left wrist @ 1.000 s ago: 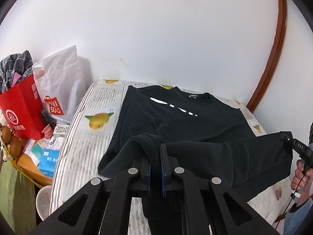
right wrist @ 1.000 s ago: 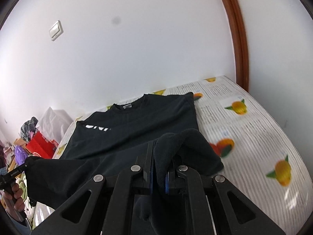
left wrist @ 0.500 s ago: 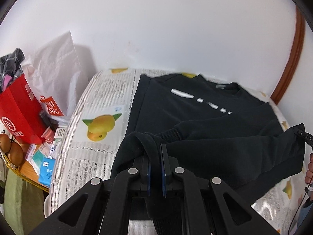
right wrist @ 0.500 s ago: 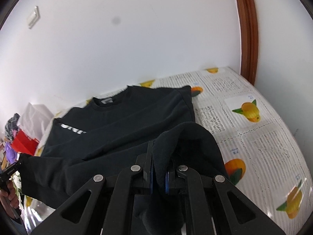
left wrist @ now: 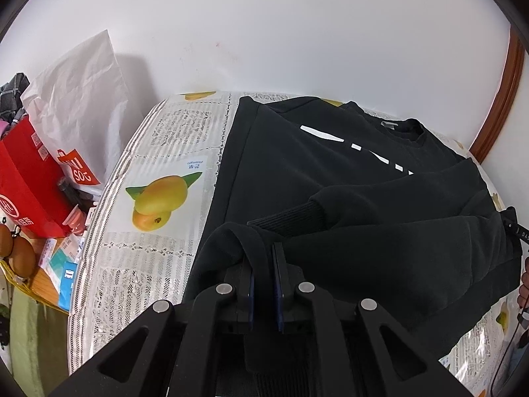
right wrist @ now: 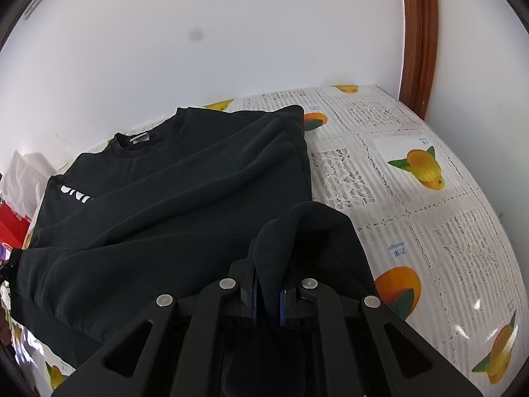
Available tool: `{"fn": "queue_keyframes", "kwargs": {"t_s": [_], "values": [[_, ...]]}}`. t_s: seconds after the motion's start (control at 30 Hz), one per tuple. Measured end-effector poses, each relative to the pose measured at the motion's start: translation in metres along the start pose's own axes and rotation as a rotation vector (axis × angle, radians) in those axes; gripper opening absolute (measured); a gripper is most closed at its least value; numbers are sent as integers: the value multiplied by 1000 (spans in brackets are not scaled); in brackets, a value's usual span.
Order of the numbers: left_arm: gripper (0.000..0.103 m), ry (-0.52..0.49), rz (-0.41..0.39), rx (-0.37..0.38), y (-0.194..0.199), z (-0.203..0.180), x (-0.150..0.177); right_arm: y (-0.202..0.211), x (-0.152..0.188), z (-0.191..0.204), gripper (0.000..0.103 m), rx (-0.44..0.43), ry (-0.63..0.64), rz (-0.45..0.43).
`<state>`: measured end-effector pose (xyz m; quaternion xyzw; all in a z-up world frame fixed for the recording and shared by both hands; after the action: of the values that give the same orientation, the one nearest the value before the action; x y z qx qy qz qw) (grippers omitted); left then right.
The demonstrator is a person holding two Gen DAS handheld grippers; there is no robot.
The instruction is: Fold small clothes
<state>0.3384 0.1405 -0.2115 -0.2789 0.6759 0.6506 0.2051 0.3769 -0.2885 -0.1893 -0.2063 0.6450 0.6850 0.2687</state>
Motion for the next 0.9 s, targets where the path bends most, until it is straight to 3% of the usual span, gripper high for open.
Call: {"fn": "queue_keyframes", "kwargs": {"t_s": [0.17, 0.23, 0.33, 0.43, 0.57, 0.67, 0.9], "values": [[12, -1, 7, -7, 4, -1, 1, 8, 3, 3, 12, 23, 37, 2], [15, -3, 7, -8, 7, -2, 3, 15, 5, 5, 19, 20, 51, 0], [24, 7, 10, 12, 17, -1, 5, 29, 11, 6, 34, 0, 63, -1], [38, 26, 3, 21, 30, 5, 8, 47, 18, 3, 40, 4, 78, -17], [46, 37, -9, 17, 51, 20, 18, 73, 26, -13, 44, 39, 84, -59], [46, 58, -1, 13, 60, 35, 32, 89, 33, -35, 44, 66, 45, -77], [46, 146, 54, 64, 54, 61, 69, 83, 61, -63, 44, 44, -35, -7]]}}
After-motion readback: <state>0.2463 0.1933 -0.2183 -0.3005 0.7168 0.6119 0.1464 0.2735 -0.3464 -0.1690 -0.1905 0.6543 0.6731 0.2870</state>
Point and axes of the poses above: each gripper's, at about its wrist camera, not at the fingertips, and y roughly against the way its jaws point, z to its left, x to its underside, the point moved 7 cm from there along -y, roughly the way its jaws point, and after that the axes turned 1 degree about y, right-handed, at the moved point
